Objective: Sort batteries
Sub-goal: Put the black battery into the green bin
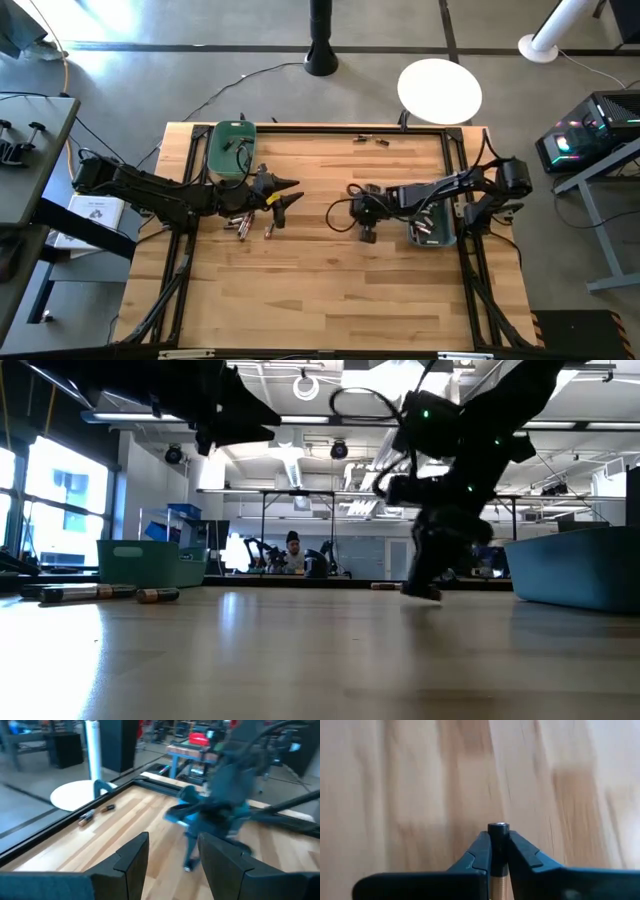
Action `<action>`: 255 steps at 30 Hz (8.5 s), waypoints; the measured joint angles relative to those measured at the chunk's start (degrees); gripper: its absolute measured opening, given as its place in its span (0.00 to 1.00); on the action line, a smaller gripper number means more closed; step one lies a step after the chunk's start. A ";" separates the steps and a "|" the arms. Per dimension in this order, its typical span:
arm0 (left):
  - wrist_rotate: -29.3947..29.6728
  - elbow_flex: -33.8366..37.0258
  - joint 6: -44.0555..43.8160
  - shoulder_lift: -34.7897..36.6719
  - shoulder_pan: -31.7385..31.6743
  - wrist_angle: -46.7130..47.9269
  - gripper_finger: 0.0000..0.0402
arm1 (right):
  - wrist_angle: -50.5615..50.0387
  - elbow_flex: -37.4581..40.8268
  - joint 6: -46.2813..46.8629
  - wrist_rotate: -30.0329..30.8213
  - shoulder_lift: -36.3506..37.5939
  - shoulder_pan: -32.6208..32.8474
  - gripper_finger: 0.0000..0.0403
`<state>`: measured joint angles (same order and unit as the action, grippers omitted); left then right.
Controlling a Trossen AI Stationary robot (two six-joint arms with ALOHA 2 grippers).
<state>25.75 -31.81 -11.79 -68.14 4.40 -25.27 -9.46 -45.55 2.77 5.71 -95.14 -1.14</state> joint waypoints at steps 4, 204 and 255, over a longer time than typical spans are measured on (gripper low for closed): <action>0.66 0.02 1.68 -0.02 -0.32 -0.36 0.41 | 15.51 0.62 -1.47 0.38 0.07 1.45 0.07; -16.10 -15.63 -63.08 -24.81 11.10 64.40 0.36 | 62.38 7.42 -13.96 3.08 1.28 13.61 0.50; -5.76 -18.22 -48.07 -29.14 -3.69 66.33 0.39 | 59.68 7.42 -11.20 2.69 1.28 13.54 0.50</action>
<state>20.00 -50.04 -59.86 -97.28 0.71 41.06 50.22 -38.13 -8.43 8.40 -93.86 12.40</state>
